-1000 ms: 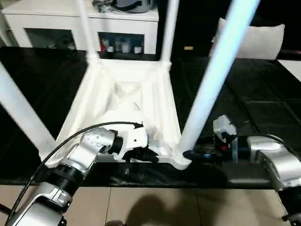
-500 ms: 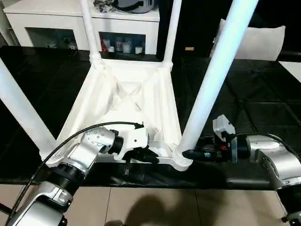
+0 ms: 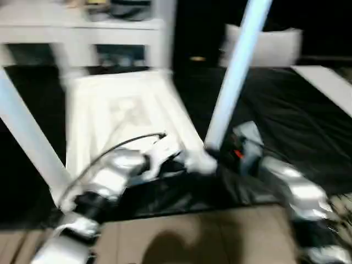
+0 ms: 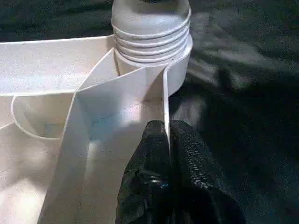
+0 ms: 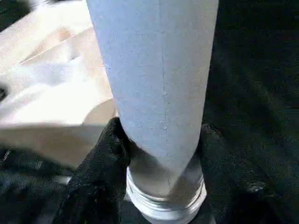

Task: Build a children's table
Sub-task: Rotate leg to tighten

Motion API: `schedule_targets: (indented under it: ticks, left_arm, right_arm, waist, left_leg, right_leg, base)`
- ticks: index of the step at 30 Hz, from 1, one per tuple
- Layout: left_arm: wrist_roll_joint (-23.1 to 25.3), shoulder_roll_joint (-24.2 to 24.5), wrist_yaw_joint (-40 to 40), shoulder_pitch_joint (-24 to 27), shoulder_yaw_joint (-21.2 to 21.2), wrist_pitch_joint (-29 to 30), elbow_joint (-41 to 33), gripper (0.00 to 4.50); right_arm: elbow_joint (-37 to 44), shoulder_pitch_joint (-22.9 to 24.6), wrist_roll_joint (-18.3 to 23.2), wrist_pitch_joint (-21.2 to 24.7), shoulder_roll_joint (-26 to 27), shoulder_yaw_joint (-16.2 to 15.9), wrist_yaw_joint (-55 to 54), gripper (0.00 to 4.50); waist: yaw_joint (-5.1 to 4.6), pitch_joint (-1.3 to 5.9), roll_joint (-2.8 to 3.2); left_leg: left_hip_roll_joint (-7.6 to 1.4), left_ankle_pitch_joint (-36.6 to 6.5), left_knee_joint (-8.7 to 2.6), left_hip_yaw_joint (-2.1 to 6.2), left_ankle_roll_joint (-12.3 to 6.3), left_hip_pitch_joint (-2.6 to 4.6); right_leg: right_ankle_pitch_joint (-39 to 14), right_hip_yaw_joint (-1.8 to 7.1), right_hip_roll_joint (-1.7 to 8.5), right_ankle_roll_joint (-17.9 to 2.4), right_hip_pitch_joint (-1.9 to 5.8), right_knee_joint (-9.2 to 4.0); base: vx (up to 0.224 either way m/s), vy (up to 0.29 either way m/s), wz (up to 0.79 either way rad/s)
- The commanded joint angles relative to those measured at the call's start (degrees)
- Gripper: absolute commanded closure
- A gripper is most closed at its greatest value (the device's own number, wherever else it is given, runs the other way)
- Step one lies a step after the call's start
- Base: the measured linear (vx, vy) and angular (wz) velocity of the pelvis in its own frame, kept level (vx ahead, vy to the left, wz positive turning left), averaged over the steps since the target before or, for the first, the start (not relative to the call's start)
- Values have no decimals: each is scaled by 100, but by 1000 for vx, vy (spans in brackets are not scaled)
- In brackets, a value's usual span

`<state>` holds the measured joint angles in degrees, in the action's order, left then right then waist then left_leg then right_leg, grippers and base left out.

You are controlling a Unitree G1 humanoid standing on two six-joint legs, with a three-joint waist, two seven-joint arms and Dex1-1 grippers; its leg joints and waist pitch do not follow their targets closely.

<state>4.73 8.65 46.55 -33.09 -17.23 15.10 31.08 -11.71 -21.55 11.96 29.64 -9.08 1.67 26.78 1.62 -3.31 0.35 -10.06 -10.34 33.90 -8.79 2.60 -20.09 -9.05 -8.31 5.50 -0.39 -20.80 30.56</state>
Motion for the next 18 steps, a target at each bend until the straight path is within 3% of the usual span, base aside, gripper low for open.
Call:
schedule_targets:
  ticks: [1,2,3,4,5,6,8,11,13,14,16,18]
  left_arm:
    - [-164,-327,-181,-84,-48,-67,-41,450]
    - [-140,-307,-161,-67,-61,-93,-58,450]
    - [-96,-275,-115,-43,-85,-124,-84,450]
    - [-91,-272,-109,-40,-88,-127,-87,450]
    - [-58,-240,-74,-28,-105,-161,-95,450]
    - [-5,-164,-7,0,-132,-211,-116,450]
    - [18,-89,78,19,-160,-268,-130,450]
    - [51,120,309,63,-258,-474,-140,450]
    - [60,218,485,100,-327,-644,-163,450]
    - [17,337,763,165,-394,-799,-239,450]
    - [-3,408,919,194,-432,-858,-271,450]
    - [6,550,1185,216,-522,-953,-288,450]
  right_arm:
    - [152,-29,250,-74,206,-185,104,206]
    - [229,17,287,-42,173,-185,192,192]
    - [331,65,320,4,160,-141,268,189]
    - [342,69,321,8,162,-133,271,182]
    - [375,78,327,9,148,-83,302,171]
    - [416,90,303,22,76,-31,318,157]
    - [402,99,281,-47,-44,-26,402,143]
    - [324,124,347,-259,-452,40,828,112]
    - [299,131,434,-308,-629,102,1064,106]
    - [268,127,488,-372,-817,157,1304,99]
    - [258,134,484,-421,-972,133,1510,84]
    - [300,188,412,-475,-1316,-10,1984,62]
  waist:
    - [-10,276,-67]
    - [13,267,-89]
    - [57,261,-95]
    - [70,268,-79]
    - [87,299,-45]
    - [85,315,-44]
    - [94,349,-27]
    - [162,405,-52]
    - [188,401,-72]
    - [255,374,-92]
    - [332,391,-94]
    - [433,427,-93]
  left_leg:
    - [-283,-3812,-522,207,371,212]
    - [-221,-3432,-443,176,279,215]
    - [-182,-2792,-376,140,113,158]
    - [-195,-2616,-387,136,63,129]
    - [-290,-2511,-484,161,75,76]
    - [-324,-2534,-527,174,93,56]
    - [-356,-2369,-557,170,96,3]
    - [-351,-1782,-517,96,-49,-42]
    - [-337,-1611,-498,66,-164,-71]
    - [-309,-1544,-470,30,-234,-76]
    - [-307,-1395,-448,12,-256,-69]
    - [-325,-1081,-428,-33,-308,-26]
  right_leg:
    - [-3516,253,522,-338,16,-501]
    - [-3889,240,570,-277,-5,-578]
    - [-4251,219,620,-152,26,-641]
    - [-4220,210,618,-118,53,-641]
    - [-3665,240,544,-163,66,-548]
    - [-3228,267,512,-294,82,-473]
    - [-2565,321,503,-529,115,-364]
    - [-1763,385,514,-857,139,-239]
    - [-1731,393,507,-897,145,-230]
    - [-2096,402,524,-842,111,-271]
    - [-2415,397,545,-724,128,-292]
    - [-2092,402,507,-734,108,-249]
  base:
    - [0,0,0]
    - [0,0,0]
    - [0,0,0]
    - [0,0,0]
    - [0,0,0]
    - [0,0,0]
    - [0,0,0]
    - [0,0,0]
    - [0,0,0]
    - [8,-51,0]
    - [10,-53,0]
    - [0,0,0]
